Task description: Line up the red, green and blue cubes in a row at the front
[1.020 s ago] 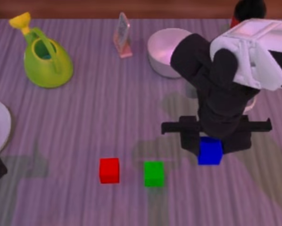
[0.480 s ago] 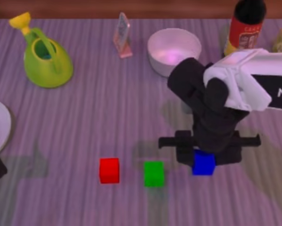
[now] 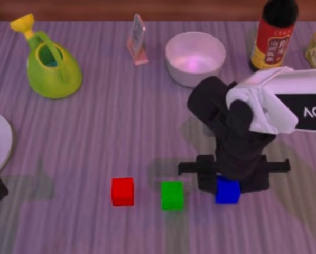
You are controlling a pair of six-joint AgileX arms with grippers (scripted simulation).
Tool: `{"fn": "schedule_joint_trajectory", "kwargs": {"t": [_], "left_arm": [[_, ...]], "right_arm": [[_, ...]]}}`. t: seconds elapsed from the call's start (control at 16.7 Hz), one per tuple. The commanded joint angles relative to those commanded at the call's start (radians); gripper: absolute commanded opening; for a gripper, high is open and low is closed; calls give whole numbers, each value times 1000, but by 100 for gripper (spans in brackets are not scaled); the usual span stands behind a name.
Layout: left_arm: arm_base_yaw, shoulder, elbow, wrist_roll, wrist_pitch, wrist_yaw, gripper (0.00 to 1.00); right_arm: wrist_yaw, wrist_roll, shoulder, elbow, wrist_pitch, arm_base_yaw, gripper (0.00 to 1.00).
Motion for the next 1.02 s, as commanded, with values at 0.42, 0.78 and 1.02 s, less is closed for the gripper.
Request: {"fn": "schedule_joint_trajectory", "kwargs": {"t": [0.42, 0.78, 1.02], "left_arm": [[0, 0, 0, 0, 0, 0, 100], [0, 0, 0, 0, 0, 0, 100], [0, 0, 0, 0, 0, 0, 100]], "right_arm": [[0, 0, 0, 0, 0, 0, 68], [0, 0, 0, 0, 0, 0, 100], [0, 0, 0, 0, 0, 0, 100]]}}
